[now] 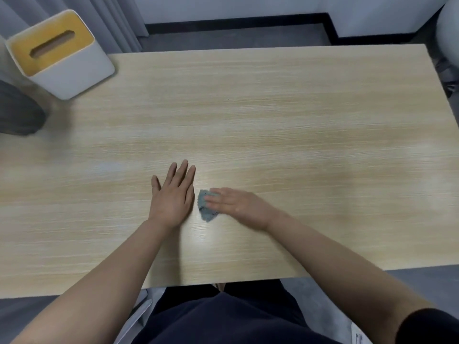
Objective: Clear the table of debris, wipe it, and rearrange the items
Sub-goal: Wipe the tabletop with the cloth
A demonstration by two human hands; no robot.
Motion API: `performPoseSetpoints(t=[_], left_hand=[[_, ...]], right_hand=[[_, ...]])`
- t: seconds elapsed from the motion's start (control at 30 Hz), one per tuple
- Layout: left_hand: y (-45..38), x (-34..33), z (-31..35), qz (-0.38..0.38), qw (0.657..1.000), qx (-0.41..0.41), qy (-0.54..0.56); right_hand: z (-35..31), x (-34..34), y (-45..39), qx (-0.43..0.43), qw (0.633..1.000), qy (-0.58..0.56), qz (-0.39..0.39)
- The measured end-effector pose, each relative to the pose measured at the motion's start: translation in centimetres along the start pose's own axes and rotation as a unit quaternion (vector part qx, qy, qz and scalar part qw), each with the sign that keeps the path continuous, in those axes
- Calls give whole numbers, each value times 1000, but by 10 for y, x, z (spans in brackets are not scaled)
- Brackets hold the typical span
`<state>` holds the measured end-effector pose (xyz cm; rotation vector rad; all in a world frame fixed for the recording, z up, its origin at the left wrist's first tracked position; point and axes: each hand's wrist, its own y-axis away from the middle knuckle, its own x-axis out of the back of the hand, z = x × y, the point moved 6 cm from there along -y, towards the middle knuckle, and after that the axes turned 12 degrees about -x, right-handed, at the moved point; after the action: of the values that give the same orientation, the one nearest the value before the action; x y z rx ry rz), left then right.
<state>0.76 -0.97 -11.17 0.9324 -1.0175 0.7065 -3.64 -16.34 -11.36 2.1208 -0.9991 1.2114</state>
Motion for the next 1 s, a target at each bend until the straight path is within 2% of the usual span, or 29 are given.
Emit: performPoseSetpoints(t=[0.07,0.17,0.23,0.27,0.3,0.33,0.4,0.47,0.5,0.57,0.67,0.73,0.8,0.83,0.87,0.93,1.0], left_hand=[[-5,0,-2,-6,1000,10,6],[-13,3,-3,-4,1000,11,5],[-19,5,-5,3,1000,9,8],[-21,5,-6,4,1000,10,8],[-24,5,-7,5,1000,10,5],[-26,6,-8,6,1000,10,0],[-32,9,-11,14,1000,8,-9],[-37,13,-15,15,1000,0,-6],[-40,14,-16,14,1000,-5,-8],[-44,16,-21,11,1000,-17,-15],[-53,21,-27,6,1000,-18,-18],[-60,24,-32,0,1000,-18,-15],[-66,28,-35,0,1000,-20,-15],[-69,30,-37,1,1000,-22,-17],[-71,30,-39,1,1000,-23,-18],[-73,30,-42,4,999,-28,-17],[-73,29,-42,9,999,-34,-18]], right_hand=[[43,21,-15,-75,997,-21,28],[117,65,-25,-280,949,-48,137],[130,75,-27,-351,921,-52,162],[124,71,-29,-359,918,-50,164],[110,63,-32,-341,925,-54,158],[89,51,-35,-279,947,-50,149],[44,25,-35,-111,989,-27,96],[24,13,-33,12,1000,-9,27],[27,13,-36,25,1000,-5,3],[50,25,-48,-18,1000,2,-1],[103,55,-68,-174,982,-26,74],[132,71,-75,-289,947,-50,128],[132,76,-78,-354,920,-64,159],[120,73,-79,-348,920,-78,161],[101,65,-81,-306,938,-73,148],[60,46,-79,-176,980,-57,77],[35,27,-70,-36,999,-25,12]])
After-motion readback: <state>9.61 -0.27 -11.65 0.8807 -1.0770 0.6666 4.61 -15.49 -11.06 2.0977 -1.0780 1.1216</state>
